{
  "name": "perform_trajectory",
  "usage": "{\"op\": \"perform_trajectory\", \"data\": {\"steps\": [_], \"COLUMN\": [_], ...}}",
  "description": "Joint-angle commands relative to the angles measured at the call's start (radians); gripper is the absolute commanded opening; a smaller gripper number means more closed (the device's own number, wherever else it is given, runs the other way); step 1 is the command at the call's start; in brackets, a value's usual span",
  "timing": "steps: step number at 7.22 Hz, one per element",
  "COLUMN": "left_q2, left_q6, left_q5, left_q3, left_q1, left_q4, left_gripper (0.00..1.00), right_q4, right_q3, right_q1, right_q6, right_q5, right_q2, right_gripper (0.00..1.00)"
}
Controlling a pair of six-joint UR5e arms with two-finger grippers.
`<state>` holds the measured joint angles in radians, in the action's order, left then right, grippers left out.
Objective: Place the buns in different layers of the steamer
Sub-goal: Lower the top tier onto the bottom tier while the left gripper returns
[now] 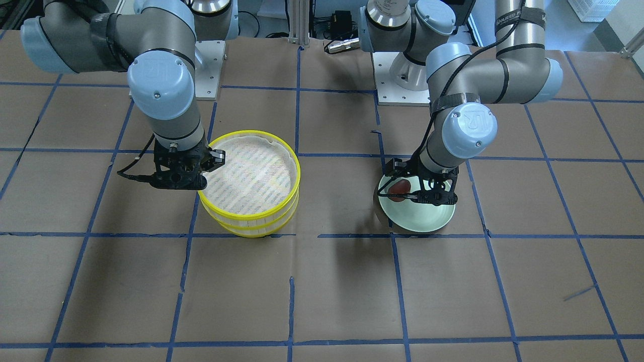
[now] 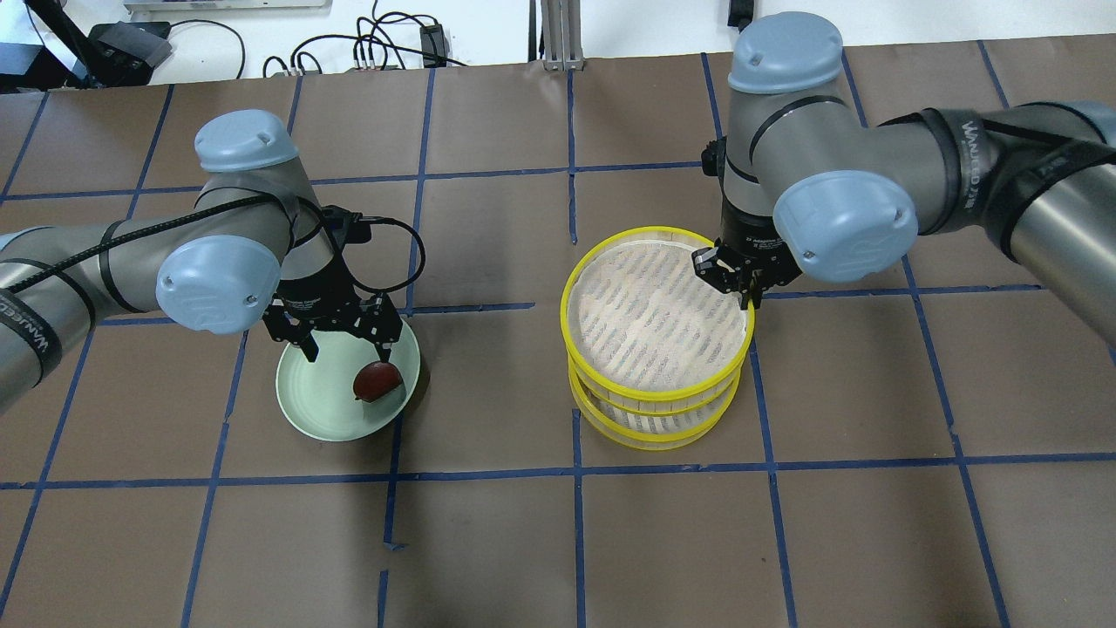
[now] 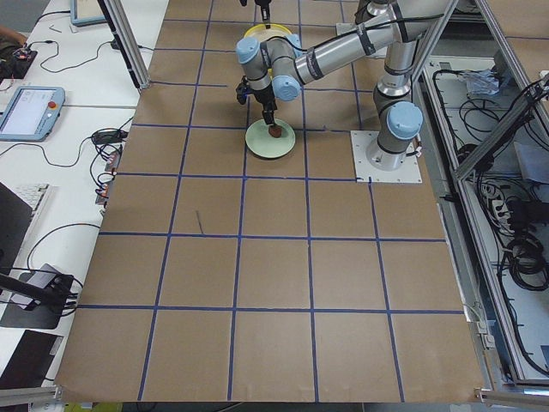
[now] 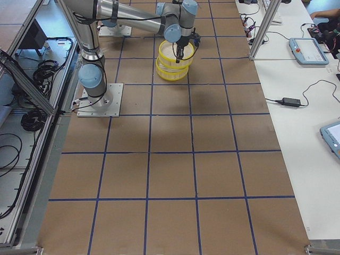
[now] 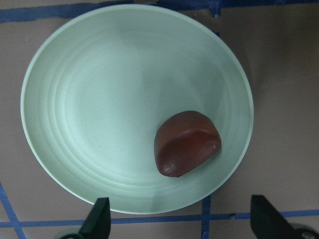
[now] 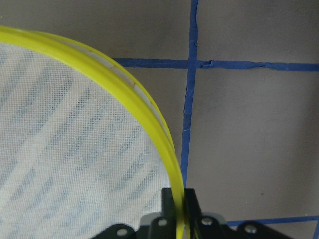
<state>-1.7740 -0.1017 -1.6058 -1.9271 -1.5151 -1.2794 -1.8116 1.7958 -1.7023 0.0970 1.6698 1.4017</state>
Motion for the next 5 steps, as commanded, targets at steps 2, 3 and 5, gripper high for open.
{"op": "perform_trajectory", "data": {"steps": [2,3,5], "left_q2": [-0.071,-0.071,-0.062], "left_q6": [-0.003,-0.003,0.000], "left_q5": [0.003,0.004,0.033], "left_q3": [-0.003,-0.006,-0.065], "left_q1": [0.000,0.000,-0.007], "left_q4": [0.095,0.094,0.115], "left_gripper": [1.00,1.00,0.99], "right_q4": [-0.034,-0.054,-0.106], "right_q3": [0.037,0.045,0.074], "right_q1": [-0.005,-0.004,0.001], "right_q6": [-0.028,-0.040,-0.069], "right_q5": [0.004,0.002,0.004], "right_q2": [0.000,0.000,0.000], "right_gripper": [0.05,0.05,0.05]}}
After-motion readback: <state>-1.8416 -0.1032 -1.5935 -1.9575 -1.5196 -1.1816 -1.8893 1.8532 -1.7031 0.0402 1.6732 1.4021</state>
